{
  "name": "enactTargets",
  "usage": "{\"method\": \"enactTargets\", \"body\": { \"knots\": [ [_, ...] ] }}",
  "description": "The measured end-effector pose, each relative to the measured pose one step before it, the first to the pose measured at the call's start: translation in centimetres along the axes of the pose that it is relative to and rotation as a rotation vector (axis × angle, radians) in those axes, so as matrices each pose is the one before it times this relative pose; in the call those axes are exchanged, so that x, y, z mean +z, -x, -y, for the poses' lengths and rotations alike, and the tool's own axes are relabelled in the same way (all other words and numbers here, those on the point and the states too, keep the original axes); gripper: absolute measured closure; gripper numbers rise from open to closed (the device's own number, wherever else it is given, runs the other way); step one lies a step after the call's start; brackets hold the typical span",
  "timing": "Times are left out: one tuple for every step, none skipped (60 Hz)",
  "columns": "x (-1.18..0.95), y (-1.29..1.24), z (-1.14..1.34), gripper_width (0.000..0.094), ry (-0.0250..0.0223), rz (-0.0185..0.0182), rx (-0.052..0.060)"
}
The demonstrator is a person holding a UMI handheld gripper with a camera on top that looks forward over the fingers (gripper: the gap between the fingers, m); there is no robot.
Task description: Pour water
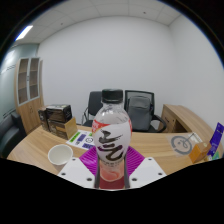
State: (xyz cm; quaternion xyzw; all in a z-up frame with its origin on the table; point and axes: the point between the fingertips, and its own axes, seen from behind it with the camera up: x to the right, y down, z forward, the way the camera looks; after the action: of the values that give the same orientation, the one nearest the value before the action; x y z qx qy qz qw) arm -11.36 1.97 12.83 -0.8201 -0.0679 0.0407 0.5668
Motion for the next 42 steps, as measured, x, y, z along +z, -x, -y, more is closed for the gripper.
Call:
{"method": "enactTargets", "body": {
  "knots": [
    [0.198, -0.024, -0.418, 0.0603, 0.00169, 0.00161, 0.0071],
    [0.344, -0.124, -0.396, 0.0604, 0.00168, 0.00529, 0.0043],
    [0.052, 0.028, -0.489, 0.0603, 0.00116, 0.0018, 0.0044],
    [0.144, 0.043, -0.385, 0.0603, 0.00185, 0.00226, 0.0028],
    [0.146, 0.042, -0.402, 0.0603, 0.00185, 0.00147, 0.0029],
    [0.185, 0.045, -0.374, 0.0603, 0.00239, 0.00145, 0.0021],
    [0.169, 0.06, -0.446, 0.0603, 0.00371, 0.00173, 0.0016],
    [0.138, -0.001, -0.457, 0.0603, 0.00543, 0.00041, 0.0014],
    [0.208, -0.158, -0.297, 0.0603, 0.00688, 0.0, 0.0009],
    [0.184, 0.069, -0.457, 0.0602, 0.00204, -0.00008, 0.0],
    [0.143, 0.003, -0.389, 0.0598, 0.00277, 0.00108, -0.0021],
    [0.124, -0.028, -0.383, 0.0599, 0.00258, 0.00057, -0.0035],
    [0.108, -0.032, -0.392, 0.0599, 0.00294, -0.00033, -0.0034],
    [0.086, -0.067, -0.435, 0.059, 0.0037, -0.00199, -0.0016],
    [-0.096, -0.051, 0.226, 0.0592, -0.01824, -0.00043, 0.0042],
    [-0.052, 0.023, 0.246, 0.0591, -0.02553, -0.00124, 0.0011],
    [-0.012, -0.086, -0.182, 0.0592, 0.00817, -0.00088, 0.0012],
    [0.111, 0.196, -0.159, 0.0583, 0.00268, -0.00149, 0.0008],
    [-0.099, 0.047, 0.157, 0.058, -0.01185, 0.00069, -0.0008],
    [-0.03, -0.001, -0.138, 0.0574, -0.00093, -0.00137, -0.0023],
    [-0.078, -0.005, -0.035, 0.0572, 0.00003, -0.00222, -0.0004],
    [-0.038, 0.017, 0.053, 0.0552, -0.00362, -0.00194, 0.0023],
    [-0.019, -0.004, 0.005, 0.0543, -0.00067, -0.00235, 0.0037],
    [-0.332, -0.168, 0.084, 0.0538, -0.00007, -0.0011, 0.0036],
    [0.182, 0.03, -0.107, 0.0516, 0.00147, -0.00311, 0.0034],
    [0.099, -0.013, 0.004, 0.0505, 0.00062, -0.00271, 0.0021],
    [0.071, 0.012, -0.035, 0.0492, 0.00299, -0.00304, 0.0012],
    [0.053, -0.029, -0.045, 0.0469, 0.00609, -0.00397, 0.0016],
    [-0.265, -0.145, 0.115, 0.0451, 0.00563, -0.00279, 0.0028],
    [0.006, -0.024, -0.148, 0.0437, 0.01328, -0.00357, 0.0044],
    [-0.004, -0.105, -0.3, 0.0416, 0.02073, -0.00649, 0.0056],
    [-0.027, -0.04, -0.361, 0.038, 0.02487, -0.00602, 0.0065],
    [-0.089, -0.139, -0.392, 0.0329, 0.02707, -0.00957, 0.0072],
    [-0.135, -0.158, -0.382, 0.0268, 0.02805, -0.01212, 0.0069],
    [-0.191, -0.036, -0.29, 0.0207, 0.02573, -0.00917, 0.0045],
    [-0.092, -0.044, -0.287, 0.0107, 0.01291, -0.00336, 0.0002],
    [-0.454, -0.041, 0.093, 0.0065, 0.01231, -0.00659, 0.0013],
    [-0.475, -0.097, 0.148, 0.0094, 0.00422, -0.00669, -0.0005],
    [-0.516, -0.223, 0.201, 0.0107, 0.0033, -0.01085, 0.0014],
    [-0.574, -0.075, 0.268, 0.0108, 0.00136, -0.01135, 0.0018],
    [-0.654, -0.046, 0.339, 0.0096, -0.00031, -0.00922, 0.0016],
    [-0.707, 0.003, 0.345, 0.0078, -0.00126, -0.00752, 0.0017]
  ]
}}
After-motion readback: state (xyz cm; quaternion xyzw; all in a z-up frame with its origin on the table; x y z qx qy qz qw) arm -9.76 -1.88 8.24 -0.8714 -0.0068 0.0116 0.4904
